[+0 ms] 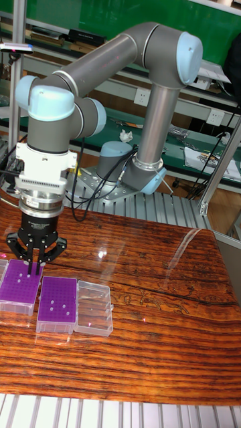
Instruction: Transfer all small pipette tips from one holder to another
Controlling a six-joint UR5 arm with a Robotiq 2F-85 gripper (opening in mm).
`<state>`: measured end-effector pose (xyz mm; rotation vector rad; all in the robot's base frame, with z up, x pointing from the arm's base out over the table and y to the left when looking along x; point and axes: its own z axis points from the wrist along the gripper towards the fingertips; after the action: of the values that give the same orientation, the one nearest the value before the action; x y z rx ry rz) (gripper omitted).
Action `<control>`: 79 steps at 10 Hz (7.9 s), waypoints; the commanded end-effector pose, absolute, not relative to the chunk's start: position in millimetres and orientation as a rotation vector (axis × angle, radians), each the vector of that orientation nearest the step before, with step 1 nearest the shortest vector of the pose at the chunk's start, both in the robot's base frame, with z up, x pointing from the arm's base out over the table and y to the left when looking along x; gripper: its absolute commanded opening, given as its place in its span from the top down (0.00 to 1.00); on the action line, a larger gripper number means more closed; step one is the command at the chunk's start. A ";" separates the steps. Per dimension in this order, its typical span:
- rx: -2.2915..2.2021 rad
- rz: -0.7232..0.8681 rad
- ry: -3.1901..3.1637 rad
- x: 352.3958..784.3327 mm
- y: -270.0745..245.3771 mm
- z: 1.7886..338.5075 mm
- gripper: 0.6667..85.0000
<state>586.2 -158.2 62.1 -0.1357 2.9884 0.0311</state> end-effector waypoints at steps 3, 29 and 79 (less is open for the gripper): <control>-0.114 0.033 2.981 609.2 -135.3 63.5 0.75; -0.121 0.003 2.976 633.2 -100.3 47.7 0.74; 0.059 -0.065 2.998 636.6 -107.2 70.8 1.00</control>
<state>637.4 -107.8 62.9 0.0275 2.9996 -0.0701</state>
